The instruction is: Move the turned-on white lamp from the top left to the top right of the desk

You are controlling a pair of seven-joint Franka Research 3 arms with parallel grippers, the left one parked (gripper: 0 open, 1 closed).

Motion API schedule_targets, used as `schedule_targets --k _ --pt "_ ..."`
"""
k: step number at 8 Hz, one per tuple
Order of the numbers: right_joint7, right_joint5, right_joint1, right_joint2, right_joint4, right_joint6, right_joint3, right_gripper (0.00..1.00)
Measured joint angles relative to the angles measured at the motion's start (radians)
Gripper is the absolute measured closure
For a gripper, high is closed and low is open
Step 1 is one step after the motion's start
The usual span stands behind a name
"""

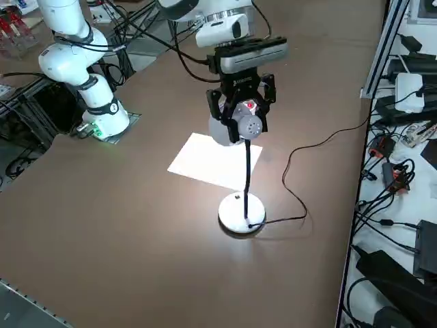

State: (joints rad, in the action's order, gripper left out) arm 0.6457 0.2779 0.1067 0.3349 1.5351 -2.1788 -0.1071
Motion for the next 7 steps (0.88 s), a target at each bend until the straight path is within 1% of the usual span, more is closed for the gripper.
schedule_targets --k 3,5,6,7 --pt "0.011 0.000 0.000 0.000 0.007 0.019 0.005 0.27" --pt "0.011 0.000 0.000 -0.001 0.009 0.023 0.005 0.24" --pt "0.011 0.000 0.001 -0.001 0.011 0.027 0.005 0.11" --pt "0.011 0.000 0.002 -0.001 0.012 0.030 0.004 0.00"
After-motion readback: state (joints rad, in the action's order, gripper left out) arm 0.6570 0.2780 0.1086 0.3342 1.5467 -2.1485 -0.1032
